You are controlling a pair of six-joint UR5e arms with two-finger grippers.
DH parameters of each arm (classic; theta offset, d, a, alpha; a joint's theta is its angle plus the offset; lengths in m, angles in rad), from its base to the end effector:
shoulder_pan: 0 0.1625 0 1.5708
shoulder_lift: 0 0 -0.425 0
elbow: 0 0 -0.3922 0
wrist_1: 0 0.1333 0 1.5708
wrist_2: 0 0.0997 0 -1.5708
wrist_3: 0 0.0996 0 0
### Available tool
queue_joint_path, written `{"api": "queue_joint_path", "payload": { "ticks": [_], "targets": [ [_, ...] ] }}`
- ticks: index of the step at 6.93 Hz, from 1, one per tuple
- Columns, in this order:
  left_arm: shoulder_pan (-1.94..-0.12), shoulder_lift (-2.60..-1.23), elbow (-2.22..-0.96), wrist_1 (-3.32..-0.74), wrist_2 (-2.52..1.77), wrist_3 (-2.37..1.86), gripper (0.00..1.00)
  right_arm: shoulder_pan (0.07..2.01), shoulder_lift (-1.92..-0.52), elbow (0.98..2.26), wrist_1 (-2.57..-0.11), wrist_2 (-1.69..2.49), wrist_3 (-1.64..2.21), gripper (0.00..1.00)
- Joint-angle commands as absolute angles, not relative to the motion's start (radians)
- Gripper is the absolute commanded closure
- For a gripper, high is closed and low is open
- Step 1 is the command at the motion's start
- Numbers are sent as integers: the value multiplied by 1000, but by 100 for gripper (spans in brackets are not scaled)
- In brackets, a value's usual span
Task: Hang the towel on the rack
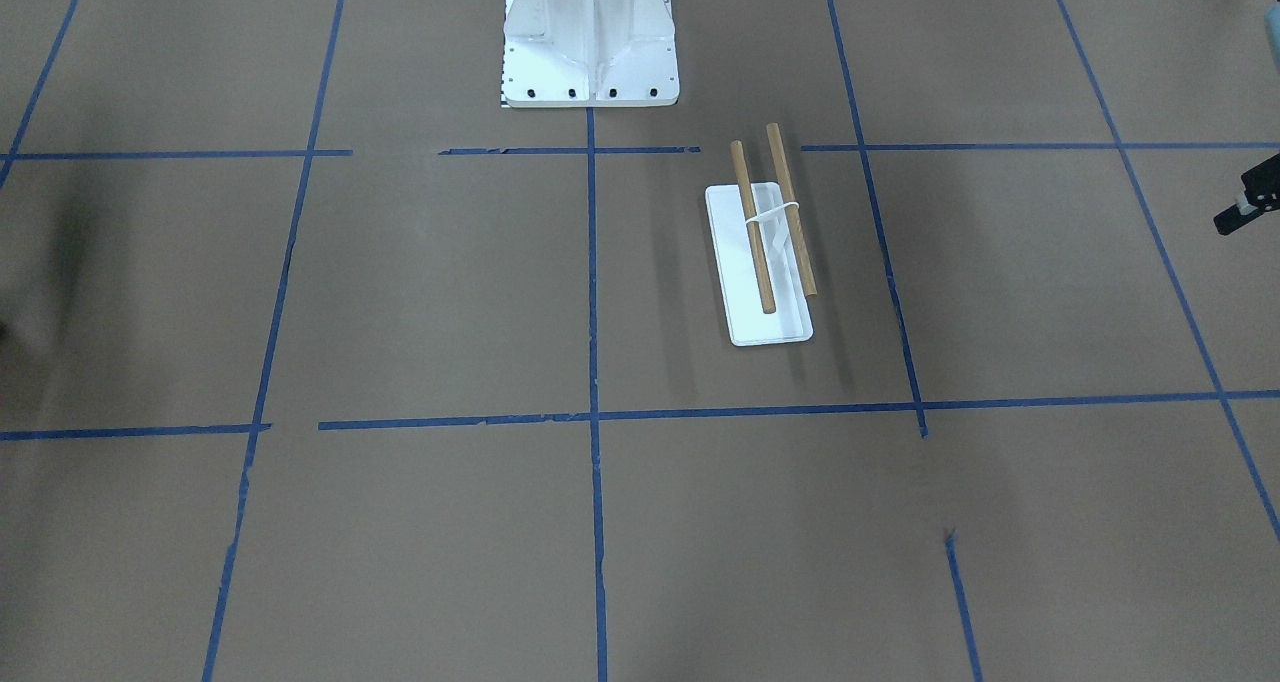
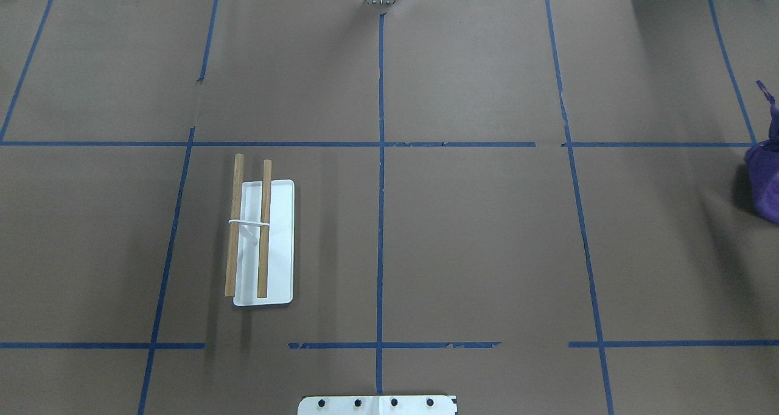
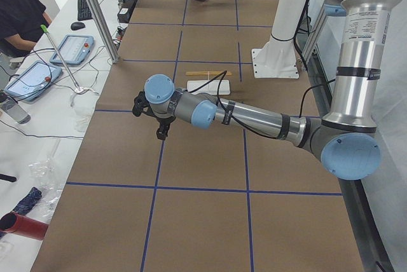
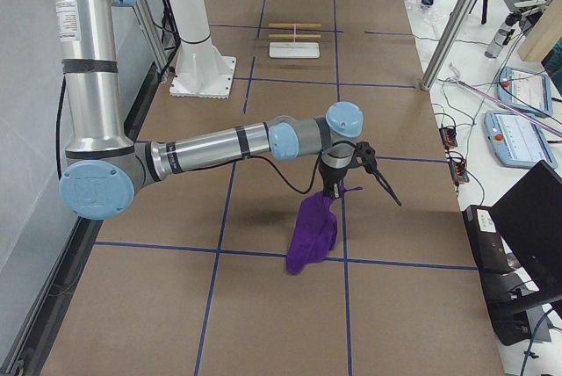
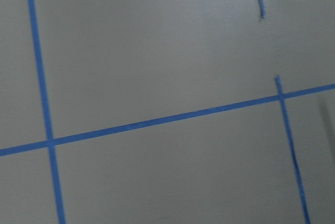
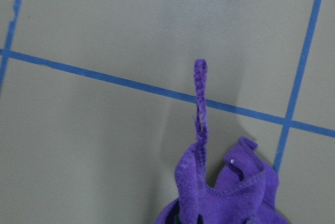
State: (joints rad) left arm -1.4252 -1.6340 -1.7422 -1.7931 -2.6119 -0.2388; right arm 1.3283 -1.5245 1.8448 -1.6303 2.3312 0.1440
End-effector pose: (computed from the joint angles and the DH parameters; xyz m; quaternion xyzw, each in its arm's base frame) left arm 0.0286 -0.5213 0.4967 0.1003 0.5130 0.0732 0.8493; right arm -0.0589 -0.5076 0.5076 0.0478 -0.3843 -0.0935 0.9172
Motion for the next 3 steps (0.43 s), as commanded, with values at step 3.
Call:
{"api": "queue_joint_path", "payload": {
  "ticks": [3],
  "targets": [
    [-1142,-1748,-1747,-2403,-2597,-1149,0,989,-1359,2128,-1658,2370,972,100]
  ]
}}
